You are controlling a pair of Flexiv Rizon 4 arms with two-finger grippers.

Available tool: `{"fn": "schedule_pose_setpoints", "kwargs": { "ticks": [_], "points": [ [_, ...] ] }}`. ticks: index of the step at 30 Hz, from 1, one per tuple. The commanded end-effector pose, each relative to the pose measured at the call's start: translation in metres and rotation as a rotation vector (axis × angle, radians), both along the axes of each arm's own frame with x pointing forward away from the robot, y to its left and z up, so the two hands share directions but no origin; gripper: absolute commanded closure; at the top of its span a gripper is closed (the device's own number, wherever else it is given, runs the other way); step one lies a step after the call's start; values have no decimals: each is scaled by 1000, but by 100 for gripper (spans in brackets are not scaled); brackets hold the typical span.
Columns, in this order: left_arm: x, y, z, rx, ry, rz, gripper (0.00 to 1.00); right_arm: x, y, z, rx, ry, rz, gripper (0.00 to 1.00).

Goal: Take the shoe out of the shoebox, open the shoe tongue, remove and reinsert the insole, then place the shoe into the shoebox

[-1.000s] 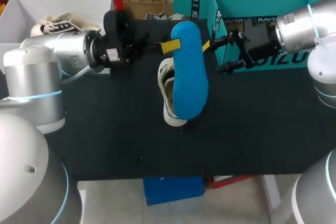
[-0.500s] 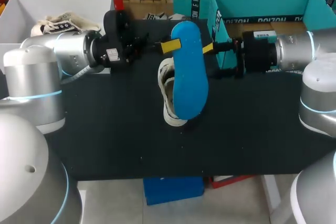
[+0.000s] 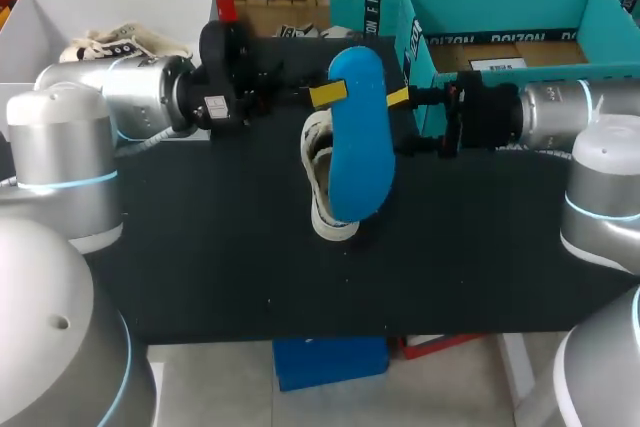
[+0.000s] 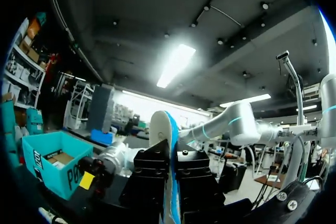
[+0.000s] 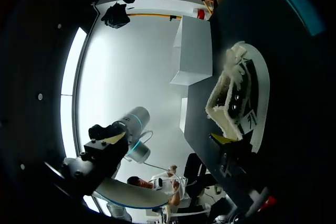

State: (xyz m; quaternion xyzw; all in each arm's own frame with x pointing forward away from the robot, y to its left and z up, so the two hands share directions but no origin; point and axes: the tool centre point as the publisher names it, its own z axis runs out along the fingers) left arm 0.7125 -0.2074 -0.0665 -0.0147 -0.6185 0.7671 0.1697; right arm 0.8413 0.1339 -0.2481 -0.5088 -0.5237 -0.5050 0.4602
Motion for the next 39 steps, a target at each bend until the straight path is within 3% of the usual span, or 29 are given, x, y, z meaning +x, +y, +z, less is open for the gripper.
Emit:
{"fn": "schedule_pose_setpoints", "kwargs": {
  "ticks": [1,7,18,25,32,35,39],
  "points": [
    [2,-2,-1,188,-400,58,100,1,1,0,-1,0,0,0],
    [0,4,-16,324,-826,61,100,1,1,0,-1,0,0,0],
    [16,10,-44,480,-1224,-155,100,1,1,0,-1,0,0,0],
    [28,14,-58,514,-1389,-315,100,1,1,0,-1,0,0,0],
    [51,16,-49,502,-1538,-402,100,1,1,0,-1,0,0,0],
    [56,13,-45,457,-1448,-402,100,1,1,0,-1,0,0,0],
    [56,13,-45,457,-1448,-402,100,1,1,0,-1,0,0,0]
  ]
}}
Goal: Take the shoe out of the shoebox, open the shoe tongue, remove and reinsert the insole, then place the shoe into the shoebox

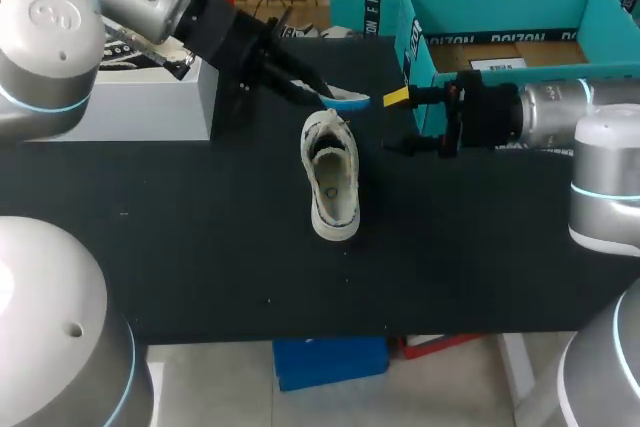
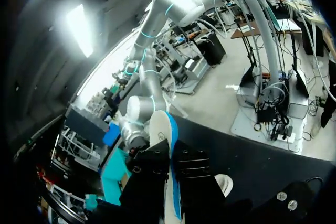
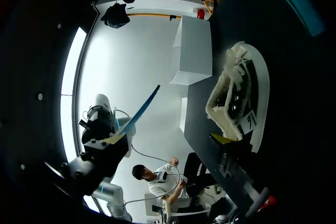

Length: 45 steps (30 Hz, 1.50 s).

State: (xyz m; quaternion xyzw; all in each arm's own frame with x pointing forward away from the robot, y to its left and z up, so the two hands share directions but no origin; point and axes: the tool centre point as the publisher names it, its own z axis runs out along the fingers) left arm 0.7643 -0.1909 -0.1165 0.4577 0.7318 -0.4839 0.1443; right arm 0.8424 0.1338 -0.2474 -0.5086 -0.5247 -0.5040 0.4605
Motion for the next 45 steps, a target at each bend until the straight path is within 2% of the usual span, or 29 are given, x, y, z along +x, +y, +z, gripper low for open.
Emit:
{"fn": "schedule_pose_setpoints", "kwargs": {
  "ticks": [1,14,17,19,22,27,30,37,42,44,45],
  "points": [
    [4,-3,5,173,-230,-188,100,0,1,-1,0,0,-2,0],
    [4,-3,5,173,-230,-188,100,0,1,-1,0,0,-2,0],
    [-22,-10,30,165,-441,-199,100,0,1,-1,0,0,-2,0],
    [-38,-10,30,161,-483,-190,100,0,1,-1,0,0,-2,0],
    [-56,-6,14,162,-552,-147,100,0,1,-1,0,0,-2,0],
    [-73,6,-20,57,-585,-55,100,0,1,-1,0,0,-2,0],
    [-77,15,-35,0,-634,-16,100,0,1,-1,0,0,-2,0],
    [-72,31,-67,-129,-708,19,100,0,1,-1,0,0,-2,0],
    [-64,41,-81,-217,-729,48,100,0,1,-1,0,0,-2,0],
    [-61,45,-87,-285,-730,57,100,0,1,-1,0,0,-2,0],
    [-60,46,-90,-281,-732,59,100,0,1,-1,0,0,-2,0]
  ]
}}
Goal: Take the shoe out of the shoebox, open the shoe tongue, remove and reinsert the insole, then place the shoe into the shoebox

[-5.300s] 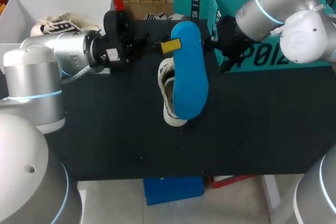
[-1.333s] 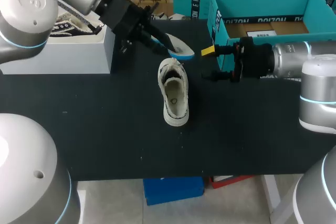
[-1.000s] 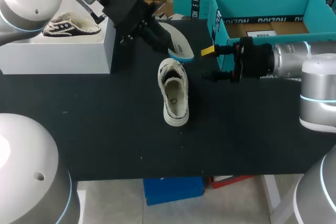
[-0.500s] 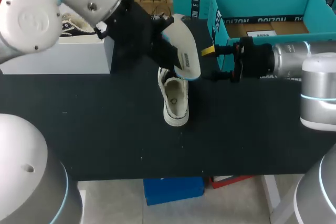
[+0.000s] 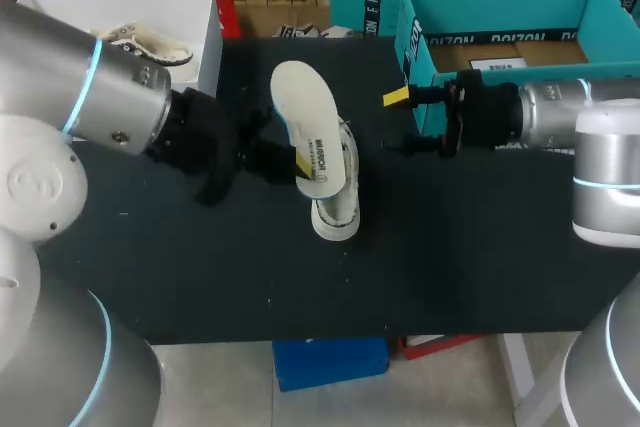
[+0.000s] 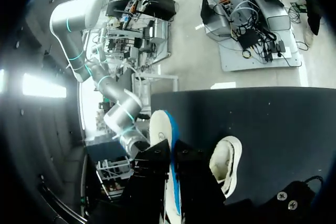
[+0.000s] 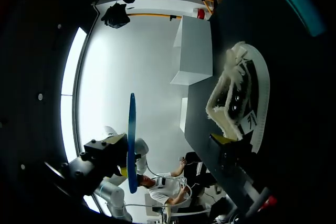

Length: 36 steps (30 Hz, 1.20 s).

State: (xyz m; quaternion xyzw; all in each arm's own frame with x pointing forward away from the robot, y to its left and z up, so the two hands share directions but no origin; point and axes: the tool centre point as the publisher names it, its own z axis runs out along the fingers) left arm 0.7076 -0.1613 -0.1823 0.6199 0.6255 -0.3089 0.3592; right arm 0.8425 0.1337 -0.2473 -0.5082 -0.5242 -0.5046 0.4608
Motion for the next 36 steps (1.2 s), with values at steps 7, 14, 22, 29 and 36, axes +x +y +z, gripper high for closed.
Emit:
{"fn": "schedule_pose_setpoints", "kwargs": {
  "ticks": [7,14,22,29,36],
  "points": [
    [3,14,-49,-371,-31,-11,100,0,2,-1,-2,0,-2,0],
    [9,9,-64,-355,7,-22,100,0,2,-1,-2,0,-2,0],
    [10,8,-65,-332,25,-15,100,0,2,-1,-2,0,-2,0],
    [10,8,-65,-332,25,-15,100,0,2,-1,-2,0,-2,0],
    [5,-2,-96,-333,-43,-6,100,0,2,-1,-2,0,-2,0]
  ]
}}
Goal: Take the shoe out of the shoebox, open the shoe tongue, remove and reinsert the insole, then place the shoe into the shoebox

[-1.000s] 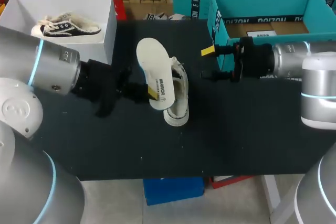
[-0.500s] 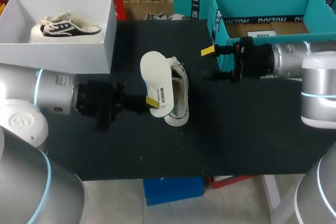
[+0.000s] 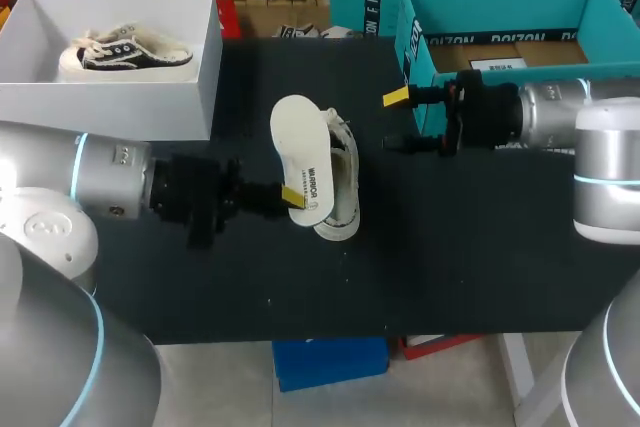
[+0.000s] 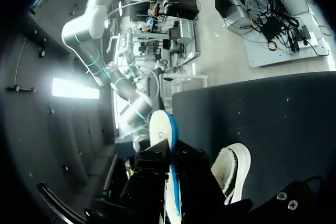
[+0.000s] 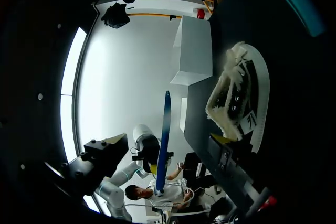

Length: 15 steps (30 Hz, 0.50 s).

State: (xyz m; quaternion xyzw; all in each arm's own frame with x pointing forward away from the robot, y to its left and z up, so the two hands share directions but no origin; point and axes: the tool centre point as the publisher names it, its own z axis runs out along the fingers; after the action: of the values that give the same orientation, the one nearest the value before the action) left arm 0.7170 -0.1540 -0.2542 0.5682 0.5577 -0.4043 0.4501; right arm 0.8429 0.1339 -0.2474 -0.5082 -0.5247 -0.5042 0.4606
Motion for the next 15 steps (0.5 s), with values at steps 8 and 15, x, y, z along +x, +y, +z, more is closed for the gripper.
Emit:
{"fn": "schedule_pose_setpoints", "kwargs": {
  "ticks": [8,15],
  "points": [
    [0,-12,-47,-13,-89,-10,100,0,1,-1,-1,0,-3,0],
    [18,-26,-57,48,-128,-56,100,0,1,-1,-1,0,-3,0]
  ]
}}
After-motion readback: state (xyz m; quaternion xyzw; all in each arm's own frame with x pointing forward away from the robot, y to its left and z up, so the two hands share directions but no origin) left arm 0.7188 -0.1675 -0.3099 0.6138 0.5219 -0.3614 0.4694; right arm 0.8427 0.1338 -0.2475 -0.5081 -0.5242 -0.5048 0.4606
